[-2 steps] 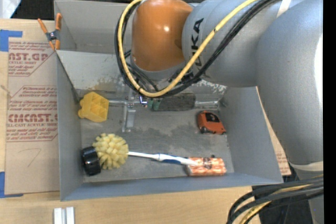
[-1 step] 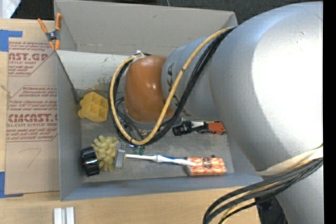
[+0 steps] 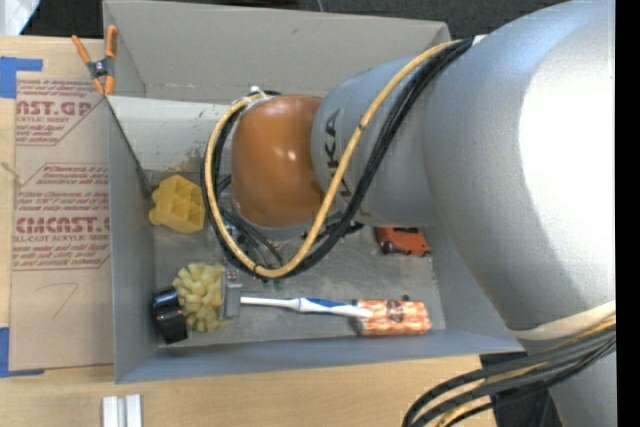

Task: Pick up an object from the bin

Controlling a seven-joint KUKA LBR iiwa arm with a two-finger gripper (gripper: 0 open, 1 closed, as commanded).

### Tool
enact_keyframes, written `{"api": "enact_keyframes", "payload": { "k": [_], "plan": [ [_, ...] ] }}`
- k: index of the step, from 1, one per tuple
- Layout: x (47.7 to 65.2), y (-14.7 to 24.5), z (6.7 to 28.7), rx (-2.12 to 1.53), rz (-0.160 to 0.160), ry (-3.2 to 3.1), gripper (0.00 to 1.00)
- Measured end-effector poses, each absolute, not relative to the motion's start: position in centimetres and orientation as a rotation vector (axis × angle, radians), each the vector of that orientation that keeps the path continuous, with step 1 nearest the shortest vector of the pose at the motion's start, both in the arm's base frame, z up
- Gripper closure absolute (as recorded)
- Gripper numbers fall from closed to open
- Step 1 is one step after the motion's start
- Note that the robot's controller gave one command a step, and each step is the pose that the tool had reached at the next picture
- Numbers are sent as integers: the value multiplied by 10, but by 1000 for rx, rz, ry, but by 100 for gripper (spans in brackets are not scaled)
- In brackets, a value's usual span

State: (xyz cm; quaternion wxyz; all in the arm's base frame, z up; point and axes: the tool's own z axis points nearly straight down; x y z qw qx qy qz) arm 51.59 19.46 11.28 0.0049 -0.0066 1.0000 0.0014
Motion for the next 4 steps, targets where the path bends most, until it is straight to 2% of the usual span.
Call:
{"api": "enact_keyframes", "payload": {
  "k": [1, 2, 3, 4],
  "plan": [
    [487, 161, 99, 429, 0, 3121, 0],
    [496, 187, 70, -290, 6, 3116, 0],
    [483, 179, 69, 479, 0, 3112, 100],
    [483, 179, 69, 479, 0, 3112, 100]
  ]
}}
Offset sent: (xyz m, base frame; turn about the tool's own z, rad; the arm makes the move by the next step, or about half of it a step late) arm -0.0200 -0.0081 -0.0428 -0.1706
